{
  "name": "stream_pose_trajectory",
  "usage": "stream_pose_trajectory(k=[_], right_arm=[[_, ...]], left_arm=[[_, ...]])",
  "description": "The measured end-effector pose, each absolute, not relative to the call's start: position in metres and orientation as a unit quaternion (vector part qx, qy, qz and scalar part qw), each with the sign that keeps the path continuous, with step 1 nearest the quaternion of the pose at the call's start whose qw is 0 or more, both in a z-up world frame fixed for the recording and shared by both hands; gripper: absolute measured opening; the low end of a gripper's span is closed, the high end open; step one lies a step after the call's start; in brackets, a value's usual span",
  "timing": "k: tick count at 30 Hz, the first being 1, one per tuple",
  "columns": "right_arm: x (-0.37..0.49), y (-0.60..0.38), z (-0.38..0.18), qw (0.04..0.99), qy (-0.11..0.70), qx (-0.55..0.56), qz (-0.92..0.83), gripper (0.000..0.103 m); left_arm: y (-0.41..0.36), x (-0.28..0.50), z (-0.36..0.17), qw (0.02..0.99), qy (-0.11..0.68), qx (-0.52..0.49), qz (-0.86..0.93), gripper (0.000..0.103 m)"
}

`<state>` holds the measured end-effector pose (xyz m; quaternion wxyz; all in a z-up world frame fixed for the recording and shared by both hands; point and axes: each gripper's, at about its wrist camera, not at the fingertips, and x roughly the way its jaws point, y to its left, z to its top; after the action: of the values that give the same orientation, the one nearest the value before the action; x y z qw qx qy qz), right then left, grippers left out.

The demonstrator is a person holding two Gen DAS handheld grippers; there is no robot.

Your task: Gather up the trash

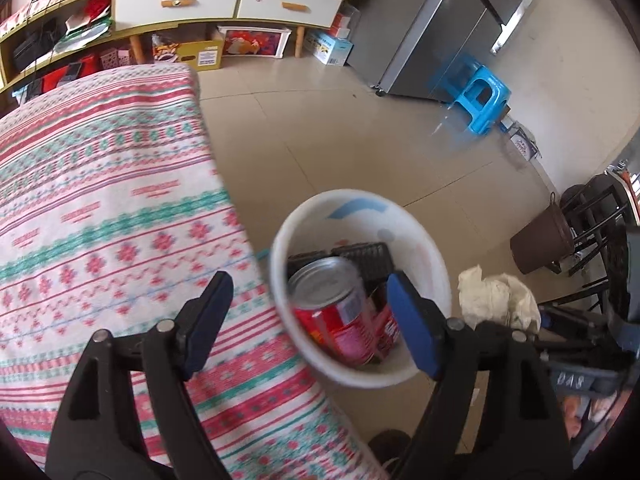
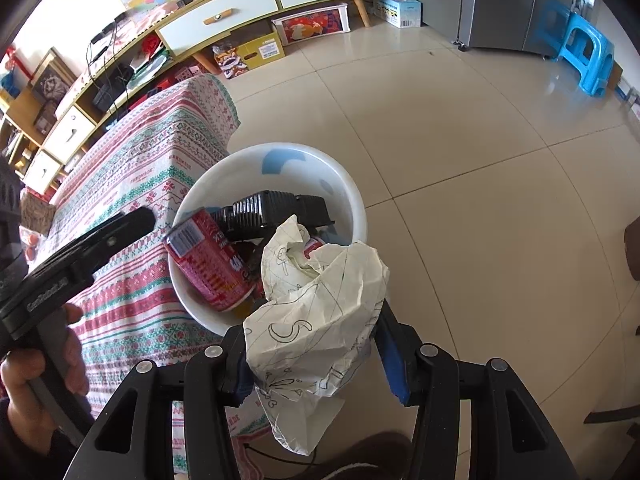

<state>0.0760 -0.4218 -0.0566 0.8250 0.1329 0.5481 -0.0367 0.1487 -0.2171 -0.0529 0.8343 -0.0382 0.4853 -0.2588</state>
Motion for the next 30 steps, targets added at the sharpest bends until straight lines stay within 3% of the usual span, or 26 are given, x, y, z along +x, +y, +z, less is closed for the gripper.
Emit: stream_pose_trajectory(k=[12, 15, 30], right_arm=[[0.109, -0.404, -0.057, 0.834, 0.531, 0.144, -0.036, 0.055], [0.116, -0.404, -0.060, 0.835, 0.522, 0.167, -0.052, 0.082], [0.101, -0.364, -0.043, 0.845, 0.502, 0.178, -0.044, 0.084]], left_arm=[[-0.162, 0.124, -0.044, 0.852, 0.481, -0.008, -0.209, 0.088], [-0.149, 0.119, -0.040, 0.858, 0.478, 0.001, -0.186, 0.100], [-0.072, 0.099, -0.020, 0.881, 0.466, -0.009, -0.080, 0.101]])
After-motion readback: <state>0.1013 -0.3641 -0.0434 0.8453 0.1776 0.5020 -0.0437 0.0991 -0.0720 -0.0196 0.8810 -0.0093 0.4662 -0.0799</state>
